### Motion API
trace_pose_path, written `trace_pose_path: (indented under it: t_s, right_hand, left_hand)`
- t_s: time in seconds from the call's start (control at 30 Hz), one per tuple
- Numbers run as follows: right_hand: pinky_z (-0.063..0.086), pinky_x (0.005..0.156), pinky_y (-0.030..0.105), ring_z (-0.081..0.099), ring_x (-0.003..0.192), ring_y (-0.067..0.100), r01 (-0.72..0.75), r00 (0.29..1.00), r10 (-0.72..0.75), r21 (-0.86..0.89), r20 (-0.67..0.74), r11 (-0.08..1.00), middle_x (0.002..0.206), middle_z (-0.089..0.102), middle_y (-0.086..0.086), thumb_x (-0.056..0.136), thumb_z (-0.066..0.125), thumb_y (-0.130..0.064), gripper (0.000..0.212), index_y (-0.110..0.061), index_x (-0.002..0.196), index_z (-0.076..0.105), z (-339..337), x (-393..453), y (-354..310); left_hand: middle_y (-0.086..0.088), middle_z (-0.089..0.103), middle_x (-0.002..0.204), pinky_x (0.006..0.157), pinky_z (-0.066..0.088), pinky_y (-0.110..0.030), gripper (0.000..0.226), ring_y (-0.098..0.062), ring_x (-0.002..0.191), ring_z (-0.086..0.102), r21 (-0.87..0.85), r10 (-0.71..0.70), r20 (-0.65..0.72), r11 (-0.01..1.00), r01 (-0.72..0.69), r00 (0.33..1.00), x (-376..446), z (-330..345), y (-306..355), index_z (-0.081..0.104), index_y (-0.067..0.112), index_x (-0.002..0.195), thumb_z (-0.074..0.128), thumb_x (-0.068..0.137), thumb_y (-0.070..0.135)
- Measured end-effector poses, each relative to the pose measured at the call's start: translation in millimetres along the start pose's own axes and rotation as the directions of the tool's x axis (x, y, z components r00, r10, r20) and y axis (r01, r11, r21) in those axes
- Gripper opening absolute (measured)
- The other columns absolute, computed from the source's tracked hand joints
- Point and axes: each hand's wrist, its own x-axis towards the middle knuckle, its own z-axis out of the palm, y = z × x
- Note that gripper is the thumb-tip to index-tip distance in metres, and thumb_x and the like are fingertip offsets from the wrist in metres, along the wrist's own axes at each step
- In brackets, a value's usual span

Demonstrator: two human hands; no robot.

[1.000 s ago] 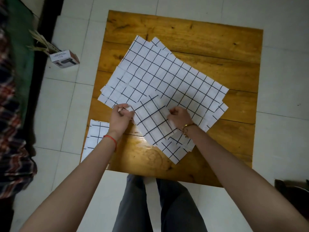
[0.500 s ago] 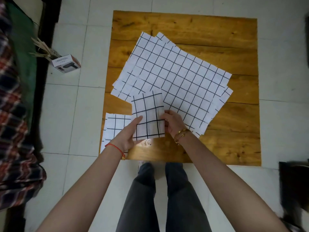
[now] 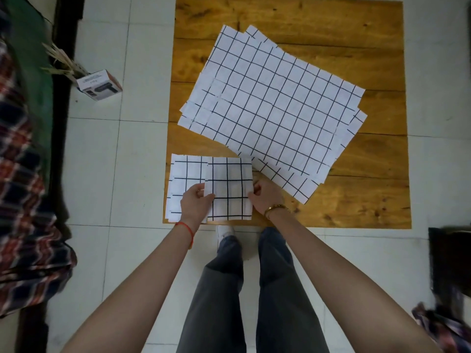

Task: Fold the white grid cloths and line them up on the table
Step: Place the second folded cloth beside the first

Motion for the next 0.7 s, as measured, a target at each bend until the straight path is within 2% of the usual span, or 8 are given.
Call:
trace_pose_path:
  t_s: [0.2,0.37,0.47,0.57,0.63,0.7]
  right_hand:
    - [0.041,0.069,0.028,0.048,0.077,0.016,0.044,0.999,-0.048,-0.156,-0.022,0.987,0.081,0.053,0.001,0.093,0.048,-0.035,0.024,-0.013,0.098,0.056,10.6,-5.6,4.3]
    - [0.051,0.074,0.036,0.058,0.08,0.021,0.059,0.997,-0.066,-0.172,-0.036,0.983,0.083,0.062,0.006,0.094,0.044,-0.036,0.026,-0.013,0.096,0.056,10.8,-3.0,8.2]
    - [0.051,0.072,0.036,0.056,0.078,0.021,0.059,0.998,-0.064,-0.14,-0.029,0.988,0.08,0.059,0.005,0.094,0.044,-0.034,0.024,-0.013,0.093,0.055,7.5,-0.2,9.7]
    - [0.047,0.067,0.032,0.056,0.079,0.021,0.068,0.996,-0.075,-0.157,-0.041,0.985,0.083,0.059,0.006,0.094,0.044,-0.036,0.026,-0.013,0.092,0.055,3.0,1.1,12.2]
    - [0.046,0.065,0.03,0.058,0.079,0.021,0.067,0.992,-0.082,-0.156,-0.091,0.986,0.083,0.059,0.005,0.095,0.045,-0.035,0.026,-0.012,0.093,0.057,-5.4,2.5,14.2]
    - [0.046,0.064,0.028,0.058,0.075,0.019,0.073,0.982,-0.094,-0.13,-0.164,0.989,0.079,0.058,0.003,0.095,0.047,-0.03,0.02,-0.013,0.092,0.057,-17.7,6.4,15.6]
  left_hand:
    - [-0.011,0.056,0.135,0.106,0.04,-0.037,0.049,-0.027,0.125,0.052,0.076,0.068,0.047,0.995,-0.071,0.997,-1.7,-0.1,-6.0,0.049,0.008,0.138,0.063,0.092,0.019]
    - [-0.01,0.059,0.132,0.105,0.045,-0.042,0.05,-0.027,0.12,0.057,0.069,0.089,0.092,0.993,-0.095,0.992,1.4,-0.3,-7.1,0.049,0.013,0.137,0.065,0.09,0.022]
    - [-0.01,0.057,0.134,0.103,0.042,-0.033,0.053,-0.025,0.122,0.054,0.097,0.119,0.084,0.987,-0.127,0.989,2.1,0.4,-7.2,0.046,0.013,0.14,0.064,0.091,0.021]
    - [-0.006,0.06,0.126,0.091,0.044,-0.023,0.05,-0.018,0.106,0.059,0.135,0.199,0.022,0.97,-0.2,0.98,-2.3,-2.2,-4.9,0.049,0.015,0.137,0.066,0.09,0.02]
    - [-0.001,0.063,0.115,0.084,0.05,-0.022,0.045,-0.012,0.091,0.061,0.158,0.278,-0.038,0.95,-0.269,0.96,-4.7,-4.1,-1.7,0.052,0.016,0.132,0.066,0.089,0.019]
    - [0.002,0.065,0.107,0.075,0.05,-0.021,0.038,-0.011,0.084,0.062,0.217,0.356,-0.069,0.917,-0.334,0.932,-5.4,-6.4,5.5,0.056,0.015,0.127,0.064,0.089,0.018]
